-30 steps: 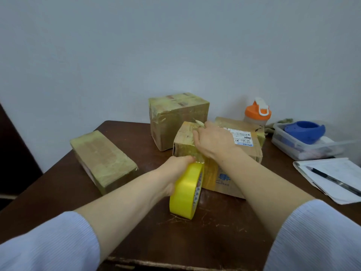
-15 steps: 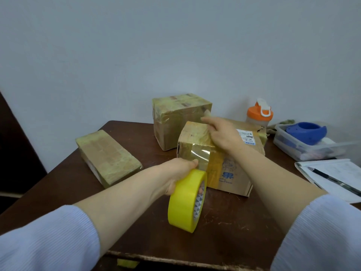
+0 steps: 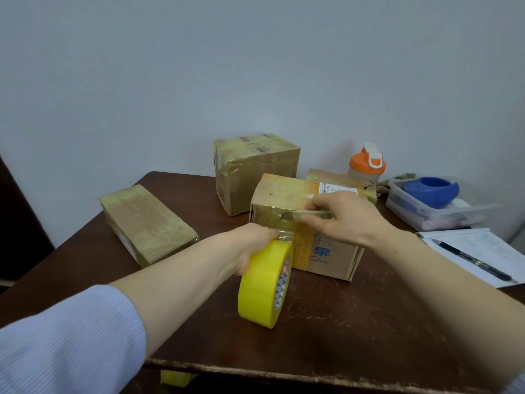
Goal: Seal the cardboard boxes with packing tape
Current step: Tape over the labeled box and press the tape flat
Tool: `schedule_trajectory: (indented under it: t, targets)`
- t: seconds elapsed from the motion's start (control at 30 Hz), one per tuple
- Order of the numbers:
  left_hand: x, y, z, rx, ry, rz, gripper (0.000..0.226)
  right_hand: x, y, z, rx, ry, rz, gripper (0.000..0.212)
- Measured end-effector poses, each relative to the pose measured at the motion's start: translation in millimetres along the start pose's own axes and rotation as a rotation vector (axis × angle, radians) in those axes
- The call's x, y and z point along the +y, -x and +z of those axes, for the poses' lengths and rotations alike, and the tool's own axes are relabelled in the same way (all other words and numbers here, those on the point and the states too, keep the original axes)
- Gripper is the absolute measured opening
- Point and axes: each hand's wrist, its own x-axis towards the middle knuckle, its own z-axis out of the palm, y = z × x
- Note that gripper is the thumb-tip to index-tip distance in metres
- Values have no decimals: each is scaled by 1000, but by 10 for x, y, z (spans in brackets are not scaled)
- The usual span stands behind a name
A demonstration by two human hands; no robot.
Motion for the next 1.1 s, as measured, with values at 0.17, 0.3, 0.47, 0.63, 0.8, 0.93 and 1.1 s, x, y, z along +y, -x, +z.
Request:
schedule_trajectory:
  t: [0.17,0.3,0.47,0.63,0.8,0.93,1.1]
  targets:
    - [10,-20,25,-32,23,-14,36,0,-25,131,62,355,-116,34]
    - [12,-23,-2,-30,40,0,32,133,11,310,-128,301,-36,27]
    - [27,-14,41,-51,36,-36,33,299,148,588,-438,-106,226,13]
    - [20,-53,55,-22,13,-16,43,352,204,538,-442,73,163,36]
    - [22,-81,59,-16,-17,-1,41,132,67,222,207,-63,-39,32]
    - [33,-63,71,-27,0,-5,40,100,-331,209,39,-72,-227,47]
    - [19,-111,66,-26,-12,29,40,162,-561,440,-176,139,-265,60]
